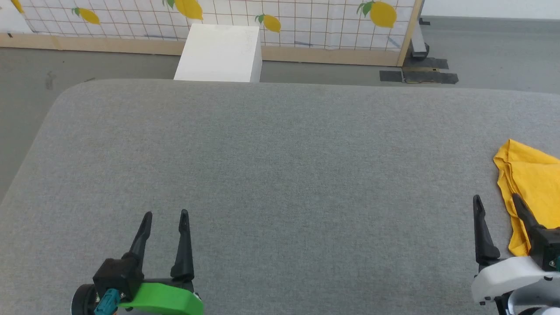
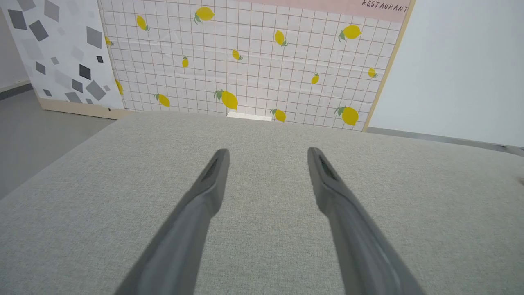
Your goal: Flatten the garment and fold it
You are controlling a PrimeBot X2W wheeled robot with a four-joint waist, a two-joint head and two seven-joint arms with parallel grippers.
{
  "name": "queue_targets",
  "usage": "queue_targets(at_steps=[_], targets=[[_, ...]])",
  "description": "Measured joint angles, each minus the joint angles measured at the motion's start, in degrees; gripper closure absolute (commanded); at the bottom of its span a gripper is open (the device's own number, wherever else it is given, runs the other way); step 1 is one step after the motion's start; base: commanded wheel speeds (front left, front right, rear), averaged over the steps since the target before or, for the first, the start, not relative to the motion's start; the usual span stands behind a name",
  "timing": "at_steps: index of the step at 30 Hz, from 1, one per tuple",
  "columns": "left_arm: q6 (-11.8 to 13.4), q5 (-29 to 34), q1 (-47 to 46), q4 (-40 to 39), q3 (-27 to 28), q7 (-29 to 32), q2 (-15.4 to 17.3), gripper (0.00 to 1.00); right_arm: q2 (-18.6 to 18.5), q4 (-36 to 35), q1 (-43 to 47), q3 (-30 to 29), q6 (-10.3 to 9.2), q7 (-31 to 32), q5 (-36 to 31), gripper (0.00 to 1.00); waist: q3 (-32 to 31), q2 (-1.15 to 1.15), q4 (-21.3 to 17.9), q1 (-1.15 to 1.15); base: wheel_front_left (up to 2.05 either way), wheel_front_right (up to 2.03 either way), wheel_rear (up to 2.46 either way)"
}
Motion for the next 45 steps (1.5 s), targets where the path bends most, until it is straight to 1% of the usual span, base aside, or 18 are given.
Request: queue_targets(at_steps=[7, 8, 20, 45], targets=[[-1.58, 0.18, 0.07, 1.96, 1.65, -0.14, -1.64, 0.0, 0.01, 2.83, 0.19, 0.01, 0.0, -1.15, 0.97, 0.0, -0.31, 0.0, 0.27, 0.0, 0.0, 0.0, 0.0], [-1.78, 0.21, 0.04, 2.04, 1.67, -0.14, -1.77, 1.0, 0.02, 3.0, 0.19, 0.04, 0.0, -1.1, 0.97, 1.0, -0.33, 0.0, 0.27, 0.0, 0.0, 0.0, 0.0], [-2.1, 1.05, 0.01, 2.04, 2.09, 0.45, -2.21, 1.0, 0.01, 2.99, 0.18, 0.35, 0.0, -0.98, 0.96, 1.0, -0.54, 0.0, 0.14, 0.0, 0.0, 0.0, 0.0], [-4.94, 5.88, -0.16, 2.86, 5.59, 3.38, -4.72, 1.0, 0.01, 3.0, 0.11, 2.57, 0.0, -0.44, 0.98, 1.0, -1.19, 0.0, -0.29, 0.0, 0.0, 0.0, 0.0]])
